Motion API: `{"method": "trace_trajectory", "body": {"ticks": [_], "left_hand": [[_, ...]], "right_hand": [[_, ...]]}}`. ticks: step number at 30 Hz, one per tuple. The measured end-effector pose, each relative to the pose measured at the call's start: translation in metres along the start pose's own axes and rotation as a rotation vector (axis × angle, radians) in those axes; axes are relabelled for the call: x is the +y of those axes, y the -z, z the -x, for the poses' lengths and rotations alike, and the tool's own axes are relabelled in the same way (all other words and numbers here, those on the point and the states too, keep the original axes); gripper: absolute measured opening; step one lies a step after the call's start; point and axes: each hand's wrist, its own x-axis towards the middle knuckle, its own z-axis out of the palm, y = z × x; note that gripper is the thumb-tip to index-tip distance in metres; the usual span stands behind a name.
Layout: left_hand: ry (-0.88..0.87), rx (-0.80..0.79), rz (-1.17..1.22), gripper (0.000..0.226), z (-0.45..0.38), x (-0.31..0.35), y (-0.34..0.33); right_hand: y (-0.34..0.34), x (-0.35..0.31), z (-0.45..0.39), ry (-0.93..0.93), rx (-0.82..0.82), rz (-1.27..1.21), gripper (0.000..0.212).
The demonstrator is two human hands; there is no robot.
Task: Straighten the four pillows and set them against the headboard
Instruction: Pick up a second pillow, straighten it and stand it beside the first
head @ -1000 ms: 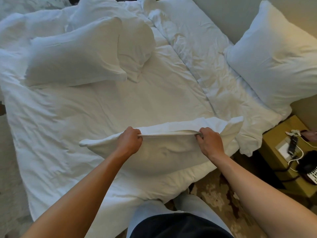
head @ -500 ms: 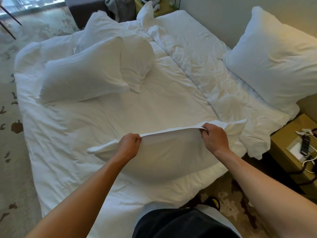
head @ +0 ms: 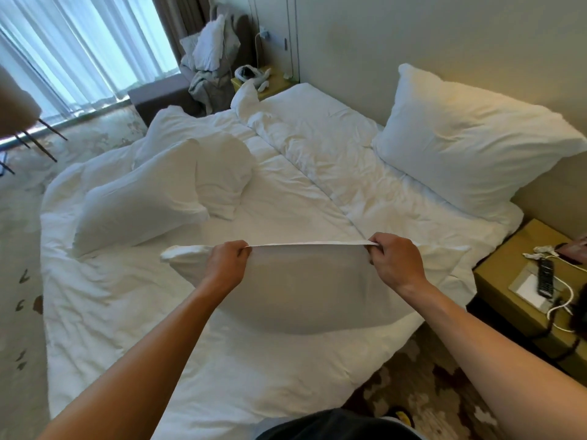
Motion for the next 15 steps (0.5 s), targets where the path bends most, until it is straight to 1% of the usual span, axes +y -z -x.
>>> {"method": "trace_trajectory", "body": {"ticks": [3, 7, 10, 15], "left_hand": [[-0.066, 0.029, -0.007, 0.03, -0.007, 0.067, -0.013], [-0.212, 0.039, -0.011, 0.032, -0.008, 0.16, -0.05], [-0.307, 0.005, 0.006, 0.034, -0.01, 0.228, -0.085], [-0.414, -0.101, 0.025, 0.035, -0.01, 0.328, -0.139]], "right_hand": [[0.051, 0.043, 0.001, -0.019, 0.043, -0.024, 0.016], [0.114, 0.113, 0.011, -0.066, 0.107, -0.022, 0.016], [0.155, 0.167, 0.027, -0.123, 0.16, -0.009, 0.017], [0.216, 0.244, 0.061, -0.26, 0.218, 0.042, 0.021]]}}
